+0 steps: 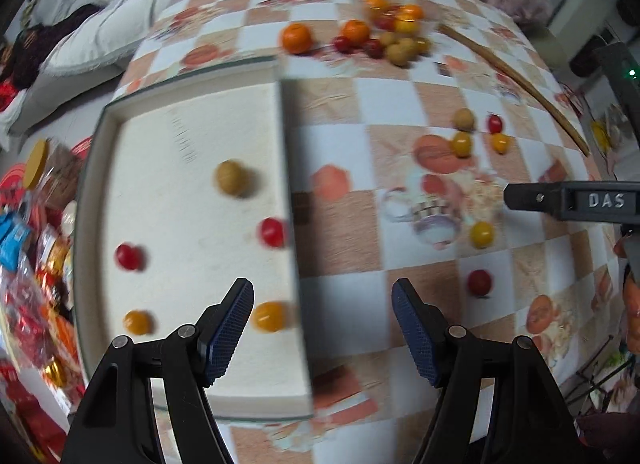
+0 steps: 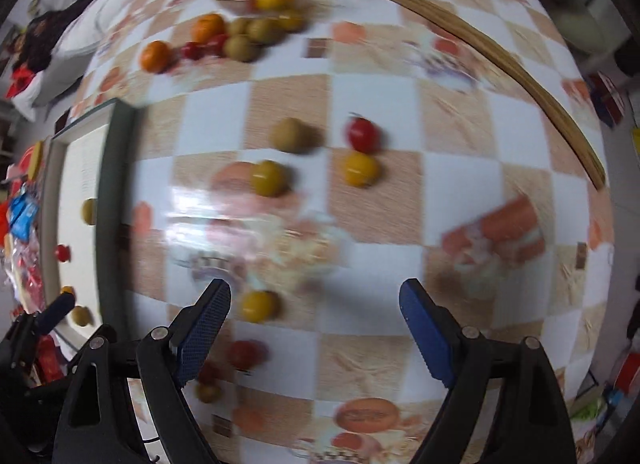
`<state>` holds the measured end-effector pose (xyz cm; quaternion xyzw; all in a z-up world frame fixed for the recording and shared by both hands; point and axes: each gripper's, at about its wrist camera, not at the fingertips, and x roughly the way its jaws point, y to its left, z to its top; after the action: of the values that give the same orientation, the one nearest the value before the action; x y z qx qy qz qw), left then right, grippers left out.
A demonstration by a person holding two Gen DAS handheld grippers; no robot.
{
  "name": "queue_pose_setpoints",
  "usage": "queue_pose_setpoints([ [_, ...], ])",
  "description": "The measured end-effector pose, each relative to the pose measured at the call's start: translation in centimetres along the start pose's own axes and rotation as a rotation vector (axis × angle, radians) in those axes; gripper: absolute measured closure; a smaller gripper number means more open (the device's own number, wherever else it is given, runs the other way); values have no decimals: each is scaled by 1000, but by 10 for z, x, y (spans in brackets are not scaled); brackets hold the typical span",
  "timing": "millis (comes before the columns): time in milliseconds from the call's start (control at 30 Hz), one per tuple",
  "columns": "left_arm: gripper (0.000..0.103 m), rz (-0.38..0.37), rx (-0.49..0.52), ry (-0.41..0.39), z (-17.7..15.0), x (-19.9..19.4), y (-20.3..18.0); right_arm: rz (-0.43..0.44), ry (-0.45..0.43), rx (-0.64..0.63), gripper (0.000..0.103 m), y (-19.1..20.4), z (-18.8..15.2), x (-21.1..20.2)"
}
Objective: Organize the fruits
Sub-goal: 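Grasp a yellow cherry tomato with the left gripper while the right grasps another, then carry both yellow cherry tomatoes over the white tray and open both grippers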
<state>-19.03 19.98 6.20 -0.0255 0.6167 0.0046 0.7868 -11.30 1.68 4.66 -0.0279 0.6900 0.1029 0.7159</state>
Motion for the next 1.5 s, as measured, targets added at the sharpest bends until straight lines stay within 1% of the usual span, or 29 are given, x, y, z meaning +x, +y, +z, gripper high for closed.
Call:
queue_pose_setpoints([
  [133,30,-32,58,12,12,8,-39,-13,1,23,14,-25,1,1],
  [267,30,-49,86,28,18,18,-65,-7,-3,29,14,-39,6,3],
  [433,30,-64,78,46,21,28,-86,16,-6,3,14,-46,20,6],
  [533,30,-74,69,43,23,34,-94,33,-13,-29,14,-46,31,7],
  [667,30,-53,68,43,28,47,-104,54,-19,-73,15,-41,44,13],
  [700,30,-50,63,43,29,49,-105,55,-16,-80,17,-39,47,16],
  [733,30,-43,57,43,31,52,-106,57,-13,-89,23,-38,50,18],
  [767,30,-35,53,44,32,55,-108,59,-8,-95,26,-36,53,21],
  [800,30,-30,50,45,33,57,-109,64,0,-102,33,-36,55,24],
  [867,30,-21,42,51,34,61,-111,59,-7,-120,36,-33,56,24],
  [967,31,0,36,61,39,66,-116,55,-10,-164,47,-25,59,24],
  [1000,32,6,35,64,39,68,-117,48,-11,-174,56,-22,60,24],
  [1033,36,11,35,67,41,70,-118,40,-12,-186,70,-20,60,24],
  [1067,42,20,34,72,41,72,-120,36,-10,-194,77,-18,61,25],
  [1100,45,22,31,70,41,72,-121,43,-7,-194,81,-16,62,26],
  [1133,47,17,26,69,42,72,-122,50,-7,-190,81,-17,62,26],
  [1200,68,10,19,63,44,72,-123,76,0,-168,81,-21,62,24],
  [1233,72,4,13,65,45,72,-122,88,4,-158,81,-25,61,22],
  [1267,79,-15,-1,71,47,72,-120,96,5,-150,81,-32,59,19],
  [1300,81,-36,-16,76,51,72,-119,102,5,-141,81,-37,58,17],
  [1367,81,-73,-53,89,55,71,-113,117,8,-122,81,-50,51,9],
  [1500,81,-98,-77,89,55,64,-107,139,14,-114,81,-66,36,-3],
])
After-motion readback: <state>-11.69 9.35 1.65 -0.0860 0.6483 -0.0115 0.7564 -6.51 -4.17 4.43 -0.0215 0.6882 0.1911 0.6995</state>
